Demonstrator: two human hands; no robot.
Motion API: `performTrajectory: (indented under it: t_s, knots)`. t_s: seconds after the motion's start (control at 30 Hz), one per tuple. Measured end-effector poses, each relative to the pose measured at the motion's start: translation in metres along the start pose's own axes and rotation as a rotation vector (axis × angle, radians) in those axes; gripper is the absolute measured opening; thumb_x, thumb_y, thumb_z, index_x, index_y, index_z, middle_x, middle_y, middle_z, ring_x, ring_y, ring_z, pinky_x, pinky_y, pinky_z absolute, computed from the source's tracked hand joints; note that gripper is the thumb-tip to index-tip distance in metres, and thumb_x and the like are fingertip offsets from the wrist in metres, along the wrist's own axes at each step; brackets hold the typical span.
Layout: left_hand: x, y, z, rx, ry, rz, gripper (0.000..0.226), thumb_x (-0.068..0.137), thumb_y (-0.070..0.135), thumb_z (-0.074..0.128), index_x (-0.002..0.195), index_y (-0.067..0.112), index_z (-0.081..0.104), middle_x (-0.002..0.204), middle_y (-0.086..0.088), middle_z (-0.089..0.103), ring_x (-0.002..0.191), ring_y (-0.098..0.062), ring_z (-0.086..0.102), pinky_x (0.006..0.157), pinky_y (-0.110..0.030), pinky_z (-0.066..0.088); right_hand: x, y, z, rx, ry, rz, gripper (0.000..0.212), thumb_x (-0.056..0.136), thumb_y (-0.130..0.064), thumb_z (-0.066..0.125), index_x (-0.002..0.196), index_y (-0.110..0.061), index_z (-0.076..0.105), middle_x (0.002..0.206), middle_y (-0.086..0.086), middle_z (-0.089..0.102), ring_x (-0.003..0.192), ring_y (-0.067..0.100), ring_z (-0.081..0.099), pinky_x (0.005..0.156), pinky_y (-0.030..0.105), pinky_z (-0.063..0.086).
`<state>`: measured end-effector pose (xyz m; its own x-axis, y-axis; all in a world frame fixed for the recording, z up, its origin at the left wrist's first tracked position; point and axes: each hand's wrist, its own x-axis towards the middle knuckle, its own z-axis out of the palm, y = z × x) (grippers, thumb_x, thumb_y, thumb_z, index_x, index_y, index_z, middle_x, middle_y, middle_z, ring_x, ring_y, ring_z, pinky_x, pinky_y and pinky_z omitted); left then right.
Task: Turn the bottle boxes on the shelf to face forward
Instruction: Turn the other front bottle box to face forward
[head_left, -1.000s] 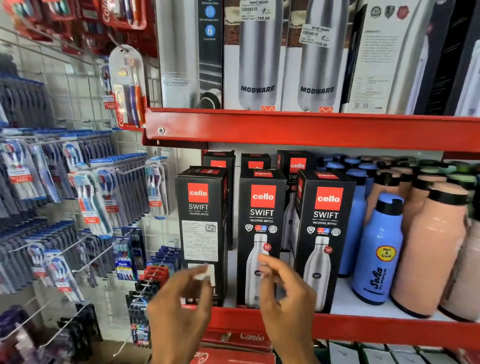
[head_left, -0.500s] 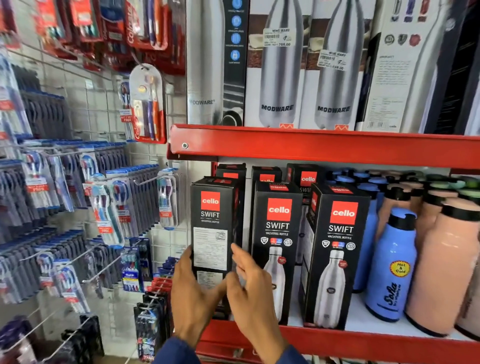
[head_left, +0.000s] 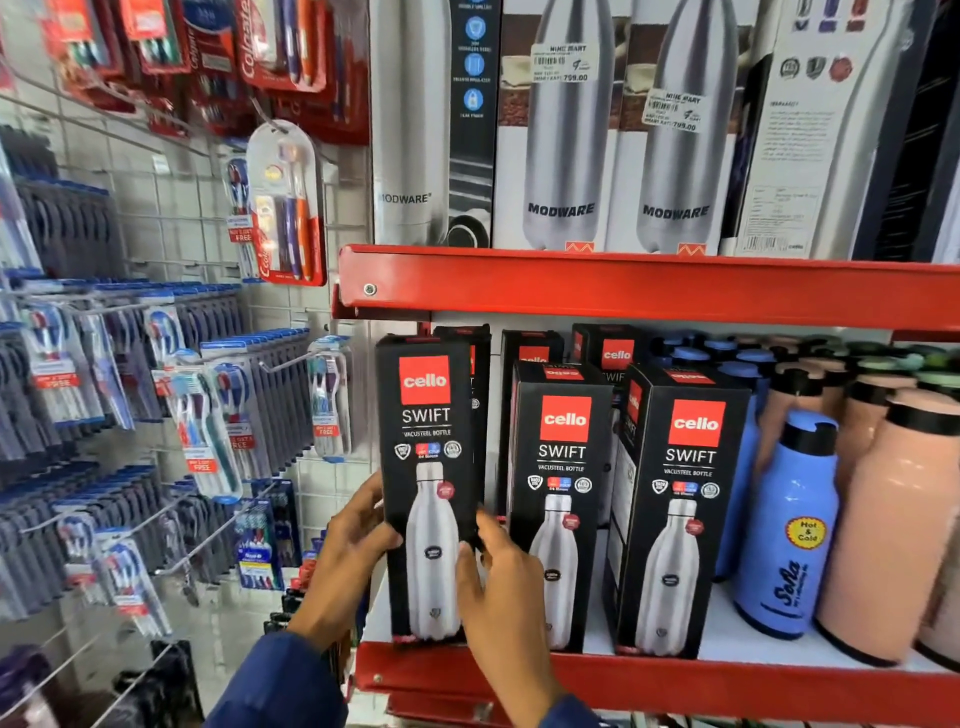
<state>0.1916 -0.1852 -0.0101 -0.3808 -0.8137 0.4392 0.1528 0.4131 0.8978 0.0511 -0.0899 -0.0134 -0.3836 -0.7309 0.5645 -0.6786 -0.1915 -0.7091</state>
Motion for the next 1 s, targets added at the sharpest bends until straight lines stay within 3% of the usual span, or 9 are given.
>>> performTrajectory:
  t_s: [0.13, 0.2, 0.4, 0.5, 0.63, 0.73, 0.83, 0.9, 1.0]
  knots:
    - [0.003, -0.013, 0.005, -0.056, -0.028, -0.046, 0.069, 0.076, 0.004, 0.045, 0.142, 0.025, 0.051, 0.144, -0.003, 0.059, 0.134, -0.024, 0.054, 0.113, -0.048, 0.042, 0.000, 0.010, 0.008, 0.000, 0.025, 0.008, 0.040, 0.094, -0.026, 0.053, 0.133, -0.021, 0.054, 0.091, 0.000, 0.075, 0.079, 0.008, 0.069, 0.064, 0.003, 0.046]
    - [0.005, -0.020, 0.005, -0.064, -0.016, -0.056, 0.067, 0.079, 0.007, 0.044, 0.142, 0.029, 0.050, 0.149, 0.001, 0.055, 0.139, -0.021, 0.048, 0.118, -0.054, 0.032, 0.001, 0.013, 0.013, 0.040, 0.034, 0.015, 0.041, 0.094, -0.027, 0.053, 0.135, -0.024, 0.052, 0.093, -0.001, 0.074, 0.080, 0.007, 0.070, 0.070, 0.008, 0.052]
    - [0.008, -0.033, 0.007, -0.032, -0.002, -0.075, 0.065, 0.084, 0.009, 0.041, 0.143, 0.035, 0.047, 0.150, 0.003, 0.052, 0.141, -0.022, 0.046, 0.120, -0.057, 0.029, 0.003, 0.024, 0.024, 0.039, 0.072, 0.008, 0.044, 0.094, -0.023, 0.055, 0.137, -0.027, 0.048, 0.098, 0.001, 0.074, 0.087, 0.010, 0.069, 0.081, 0.020, 0.057]
    - [0.000, -0.038, 0.012, -0.014, 0.015, -0.060, 0.057, 0.096, 0.010, 0.039, 0.144, 0.040, 0.044, 0.148, 0.014, 0.053, 0.138, -0.011, 0.048, 0.119, -0.049, 0.034, -0.003, 0.030, 0.028, 0.034, 0.059, 0.001, 0.047, 0.095, -0.024, 0.054, 0.141, -0.029, 0.043, 0.101, -0.003, 0.074, 0.085, 0.002, 0.068, 0.074, -0.002, 0.044]
    - [-0.013, -0.043, 0.017, 0.005, 0.080, -0.063, 0.052, 0.100, 0.005, 0.044, 0.133, 0.044, 0.053, 0.132, 0.023, 0.065, 0.126, -0.003, 0.058, 0.106, -0.034, 0.045, -0.010, 0.035, 0.030, 0.035, 0.032, 0.020, 0.049, 0.096, -0.023, 0.053, 0.143, -0.027, 0.040, 0.104, -0.004, 0.074, 0.089, 0.000, 0.067, 0.075, -0.007, 0.038]
    - [-0.030, -0.054, 0.017, 0.145, 0.103, -0.031, 0.047, 0.096, 0.016, 0.059, 0.137, 0.039, 0.052, 0.127, 0.022, 0.068, 0.121, -0.002, 0.062, 0.100, -0.026, 0.051, -0.021, 0.040, 0.031, -0.008, 0.009, 0.066, 0.046, 0.094, -0.019, 0.055, 0.140, -0.018, 0.047, 0.109, 0.004, 0.074, 0.091, 0.008, 0.070, 0.081, -0.001, 0.042]
    - [-0.045, -0.058, 0.020, 0.329, 0.186, -0.071, 0.050, 0.089, 0.016, 0.072, 0.119, 0.052, 0.056, 0.099, 0.047, 0.067, 0.103, 0.016, 0.064, 0.087, -0.002, 0.048, -0.030, 0.046, 0.033, -0.039, -0.030, 0.111, 0.044, 0.094, -0.017, 0.055, 0.138, -0.015, 0.049, 0.113, 0.008, 0.073, 0.095, 0.013, 0.070, 0.084, 0.006, 0.042]
    - [-0.052, -0.062, 0.023, 0.444, 0.214, -0.083, 0.034, 0.086, 0.022, 0.076, 0.111, 0.042, 0.067, 0.087, 0.041, 0.071, 0.093, 0.018, 0.066, 0.080, 0.001, 0.048, -0.033, 0.047, 0.033, -0.066, -0.051, 0.136, 0.042, 0.095, -0.017, 0.053, 0.137, -0.015, 0.050, 0.111, 0.006, 0.073, 0.095, 0.012, 0.070, 0.085, 0.009, 0.044]
    - [-0.058, -0.069, 0.026, 0.565, 0.266, -0.069, 0.017, 0.083, 0.026, 0.078, 0.099, 0.029, 0.074, 0.082, 0.033, 0.070, 0.079, 0.026, 0.062, 0.071, 0.001, 0.049, -0.032, 0.045, 0.031, -0.091, -0.081, 0.131, 0.038, 0.095, -0.015, 0.051, 0.133, -0.014, 0.054, 0.077, 0.000, 0.068, 0.057, 0.006, 0.058, 0.060, 0.015, 0.044]
